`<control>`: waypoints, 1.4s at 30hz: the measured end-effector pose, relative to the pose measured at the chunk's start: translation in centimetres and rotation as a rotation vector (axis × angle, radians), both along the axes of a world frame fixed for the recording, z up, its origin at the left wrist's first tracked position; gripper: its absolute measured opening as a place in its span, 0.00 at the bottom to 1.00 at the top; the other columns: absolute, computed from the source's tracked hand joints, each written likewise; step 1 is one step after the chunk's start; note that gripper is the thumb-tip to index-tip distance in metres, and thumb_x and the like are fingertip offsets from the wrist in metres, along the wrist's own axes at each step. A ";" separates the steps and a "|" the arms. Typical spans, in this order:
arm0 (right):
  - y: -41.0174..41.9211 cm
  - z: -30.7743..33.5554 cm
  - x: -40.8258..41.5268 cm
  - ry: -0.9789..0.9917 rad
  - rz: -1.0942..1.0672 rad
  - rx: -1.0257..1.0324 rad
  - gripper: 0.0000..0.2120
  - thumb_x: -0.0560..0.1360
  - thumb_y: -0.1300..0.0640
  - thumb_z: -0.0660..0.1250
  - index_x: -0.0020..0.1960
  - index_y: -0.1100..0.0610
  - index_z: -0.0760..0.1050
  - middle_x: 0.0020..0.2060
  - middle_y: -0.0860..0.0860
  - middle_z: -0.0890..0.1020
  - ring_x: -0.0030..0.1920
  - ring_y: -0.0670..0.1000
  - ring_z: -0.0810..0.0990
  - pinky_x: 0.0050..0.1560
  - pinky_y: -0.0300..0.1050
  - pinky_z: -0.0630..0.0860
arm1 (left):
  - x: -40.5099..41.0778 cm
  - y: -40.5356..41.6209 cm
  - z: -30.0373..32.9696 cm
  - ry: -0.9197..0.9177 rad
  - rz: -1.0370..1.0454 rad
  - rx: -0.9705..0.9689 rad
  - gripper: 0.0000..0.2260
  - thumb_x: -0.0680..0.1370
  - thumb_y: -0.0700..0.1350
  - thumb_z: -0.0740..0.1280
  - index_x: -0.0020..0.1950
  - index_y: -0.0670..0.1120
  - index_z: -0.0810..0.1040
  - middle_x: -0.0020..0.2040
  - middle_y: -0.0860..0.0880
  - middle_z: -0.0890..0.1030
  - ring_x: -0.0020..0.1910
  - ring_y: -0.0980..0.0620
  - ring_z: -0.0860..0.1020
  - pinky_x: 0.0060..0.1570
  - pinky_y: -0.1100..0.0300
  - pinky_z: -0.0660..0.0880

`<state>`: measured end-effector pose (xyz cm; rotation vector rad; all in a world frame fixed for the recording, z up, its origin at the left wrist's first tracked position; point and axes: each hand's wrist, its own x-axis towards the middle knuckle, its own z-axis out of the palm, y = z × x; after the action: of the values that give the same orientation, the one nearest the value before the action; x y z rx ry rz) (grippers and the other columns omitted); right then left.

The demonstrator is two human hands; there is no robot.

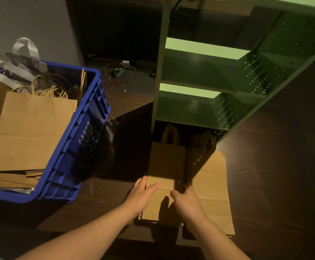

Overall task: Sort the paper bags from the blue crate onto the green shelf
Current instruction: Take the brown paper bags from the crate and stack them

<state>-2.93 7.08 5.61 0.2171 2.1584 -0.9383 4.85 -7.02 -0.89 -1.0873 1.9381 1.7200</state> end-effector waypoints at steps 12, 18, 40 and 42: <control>2.7 -0.7 -1.2 0.017 -0.080 0.000 0.35 0.81 0.52 0.65 0.82 0.55 0.54 0.79 0.55 0.63 0.77 0.58 0.65 0.71 0.55 0.69 | -1.7 2.4 0.1 0.012 -0.064 0.024 0.40 0.75 0.72 0.59 0.84 0.57 0.55 0.82 0.56 0.58 0.78 0.50 0.63 0.76 0.42 0.64; 2.9 -0.3 -0.9 0.167 -0.015 0.062 0.32 0.81 0.54 0.66 0.81 0.56 0.57 0.78 0.53 0.64 0.62 0.51 0.78 0.58 0.40 0.80 | -1.6 2.3 0.0 0.012 0.006 0.005 0.33 0.83 0.64 0.59 0.84 0.53 0.53 0.83 0.52 0.59 0.79 0.47 0.62 0.75 0.46 0.63; -13.0 6.1 0.0 0.411 0.302 -0.240 0.17 0.80 0.50 0.67 0.69 0.45 0.72 0.62 0.43 0.75 0.59 0.44 0.78 0.58 0.44 0.79 | 2.6 -11.0 13.4 0.378 0.376 -0.062 0.08 0.85 0.51 0.63 0.59 0.54 0.81 0.43 0.50 0.83 0.36 0.51 0.80 0.32 0.58 0.76; -14.9 7.3 0.3 0.386 0.342 -0.300 0.15 0.81 0.52 0.67 0.66 0.44 0.72 0.55 0.39 0.74 0.51 0.38 0.77 0.47 0.33 0.74 | 3.4 -12.9 15.2 0.450 0.455 -0.078 0.08 0.85 0.48 0.64 0.57 0.51 0.82 0.40 0.48 0.82 0.32 0.51 0.78 0.27 0.59 0.73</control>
<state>-2.59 -7.82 12.90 -0.5028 2.2562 -1.1505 8.26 -19.89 14.36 -1.3405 2.1470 2.3139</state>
